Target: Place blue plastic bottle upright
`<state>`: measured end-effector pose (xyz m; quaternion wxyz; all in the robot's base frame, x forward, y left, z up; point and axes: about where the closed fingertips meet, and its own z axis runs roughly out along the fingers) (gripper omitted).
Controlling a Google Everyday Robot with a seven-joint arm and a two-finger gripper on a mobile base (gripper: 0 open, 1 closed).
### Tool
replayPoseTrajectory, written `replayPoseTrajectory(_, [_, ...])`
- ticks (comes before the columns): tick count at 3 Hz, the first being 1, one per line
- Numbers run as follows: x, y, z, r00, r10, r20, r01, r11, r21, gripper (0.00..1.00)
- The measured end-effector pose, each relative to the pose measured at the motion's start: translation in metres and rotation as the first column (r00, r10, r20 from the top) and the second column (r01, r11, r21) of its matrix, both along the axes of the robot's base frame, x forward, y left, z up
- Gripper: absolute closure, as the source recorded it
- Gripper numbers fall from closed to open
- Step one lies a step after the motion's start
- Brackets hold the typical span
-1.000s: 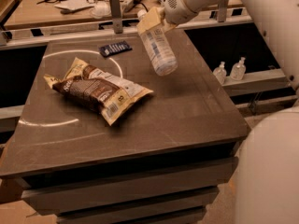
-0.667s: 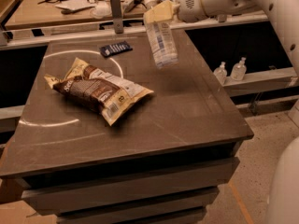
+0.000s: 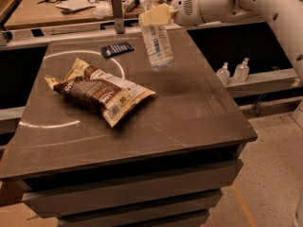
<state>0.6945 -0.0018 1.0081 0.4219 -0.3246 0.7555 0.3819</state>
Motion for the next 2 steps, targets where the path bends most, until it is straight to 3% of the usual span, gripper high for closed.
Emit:
replayPoseTrajectory(1, [0.0094, -0.0084, -0.0144, 0.9972, -0.047, 0.058, 0.043, 0.997, 0.066, 1.00])
replayPoseTrajectory(2, [0.0129, -0.0083, -0.0176, 0.9840, -0.023, 0.177, -0.003, 0.989, 0.147, 1.00])
